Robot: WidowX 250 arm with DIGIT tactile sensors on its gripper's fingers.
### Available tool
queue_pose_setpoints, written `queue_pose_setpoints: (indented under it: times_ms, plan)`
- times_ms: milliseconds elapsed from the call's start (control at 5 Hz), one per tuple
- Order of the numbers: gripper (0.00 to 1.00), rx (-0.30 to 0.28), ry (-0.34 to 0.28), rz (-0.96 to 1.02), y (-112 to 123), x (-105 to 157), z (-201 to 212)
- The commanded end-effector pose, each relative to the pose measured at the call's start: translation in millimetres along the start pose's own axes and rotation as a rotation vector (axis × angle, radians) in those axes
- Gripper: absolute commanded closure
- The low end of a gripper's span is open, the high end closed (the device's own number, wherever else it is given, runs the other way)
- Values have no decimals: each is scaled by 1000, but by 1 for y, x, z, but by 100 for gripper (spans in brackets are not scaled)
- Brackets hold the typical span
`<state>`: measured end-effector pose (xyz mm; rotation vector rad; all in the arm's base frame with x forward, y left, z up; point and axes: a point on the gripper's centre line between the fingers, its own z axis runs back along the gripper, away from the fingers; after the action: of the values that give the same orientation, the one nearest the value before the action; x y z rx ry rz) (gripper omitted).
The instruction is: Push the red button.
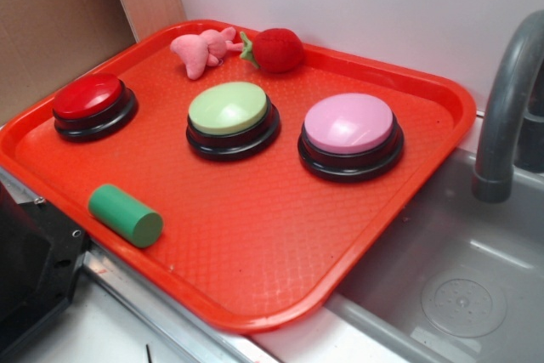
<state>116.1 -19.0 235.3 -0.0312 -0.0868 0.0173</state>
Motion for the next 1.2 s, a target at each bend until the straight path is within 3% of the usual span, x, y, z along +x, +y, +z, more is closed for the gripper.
queue_pose_setpoints:
  times_ms: [0,200,400,600,1000]
  plan:
    - [0,0,0,0,0,0,0]
    - [0,33,52,160,51,20,-32]
    - [0,88,62,196,103,41,-59]
    - [0,121,52,25,116,50,-85]
    - [0,75,24,-84,142,45,-130]
